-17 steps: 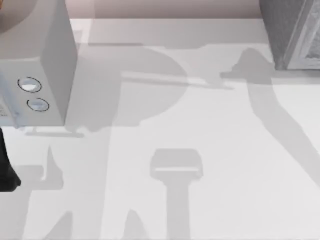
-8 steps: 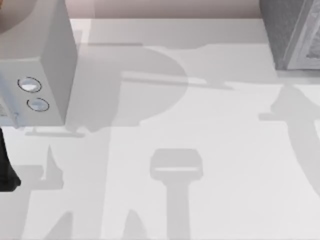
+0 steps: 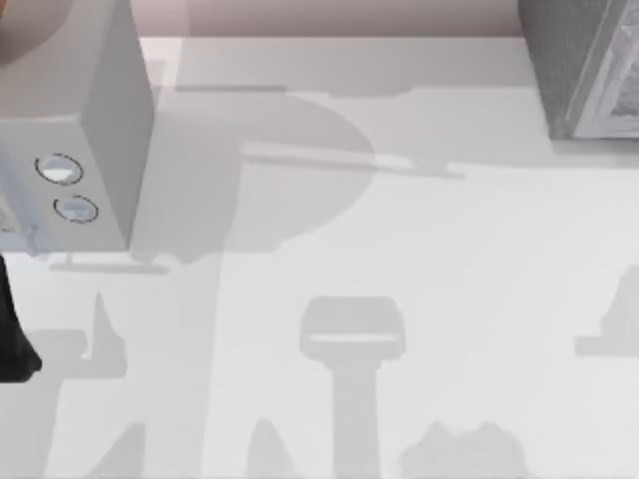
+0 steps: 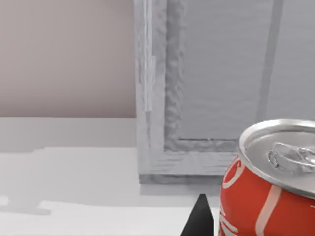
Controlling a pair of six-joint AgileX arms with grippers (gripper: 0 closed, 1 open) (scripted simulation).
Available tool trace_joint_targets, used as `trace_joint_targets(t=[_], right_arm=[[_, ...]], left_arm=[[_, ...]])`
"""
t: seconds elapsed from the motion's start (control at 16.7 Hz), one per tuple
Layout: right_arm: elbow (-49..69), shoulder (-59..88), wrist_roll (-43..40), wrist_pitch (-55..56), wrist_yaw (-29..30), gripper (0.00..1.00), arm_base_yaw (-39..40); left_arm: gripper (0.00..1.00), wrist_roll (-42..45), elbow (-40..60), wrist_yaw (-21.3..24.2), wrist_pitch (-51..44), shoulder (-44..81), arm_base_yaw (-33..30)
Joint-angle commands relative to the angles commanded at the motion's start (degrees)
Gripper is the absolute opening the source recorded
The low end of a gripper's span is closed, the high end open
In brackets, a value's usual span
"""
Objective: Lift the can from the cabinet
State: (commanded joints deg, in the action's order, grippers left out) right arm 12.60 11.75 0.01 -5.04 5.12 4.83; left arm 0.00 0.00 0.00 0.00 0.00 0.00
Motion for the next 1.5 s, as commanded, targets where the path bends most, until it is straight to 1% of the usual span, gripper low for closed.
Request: trace_joint_targets(t=[0.18,0.3,0.66,0.84,1.02,1.14,1.32,1.5], right_arm=[[-9.03,-8.33,0.0,3.51,-3.56,0.0,-3.36],[-12.02,-11.2,-0.01,4.79,-4.86,0.0,-4.58],[-12.68,-11.43,0.08,4.91,-5.06,0.0,-4.65],[-11.63,-9.3,-3.02,3.44,-6.68,0.0,-5.27],[-9.08,-3.42,-11.26,-0.69,-10.96,0.0,-6.97],[-6.65,2.4,-19.26,-4.81,-15.16,0.0,-8.64],[-2.21,13.2,-33.98,-12.45,-23.03,0.0,-11.69],[3.0,26.03,-51.32,-21.55,-32.46,0.0,-15.27]], left_arm=[[1.0,0.0,0.0,0.0,0.0,0.0,0.0],[1.0,0.0,0.0,0.0,0.0,0.0,0.0],[1.0,0.0,0.0,0.0,0.0,0.0,0.0],[1.0,0.0,0.0,0.0,0.0,0.0,0.0],[1.0,0.0,0.0,0.0,0.0,0.0,0.0],[1.0,0.0,0.0,0.0,0.0,0.0,0.0],[1.0,0.0,0.0,0.0,0.0,0.0,0.0],[1.0,0.0,0.0,0.0,0.0,0.0,0.0]])
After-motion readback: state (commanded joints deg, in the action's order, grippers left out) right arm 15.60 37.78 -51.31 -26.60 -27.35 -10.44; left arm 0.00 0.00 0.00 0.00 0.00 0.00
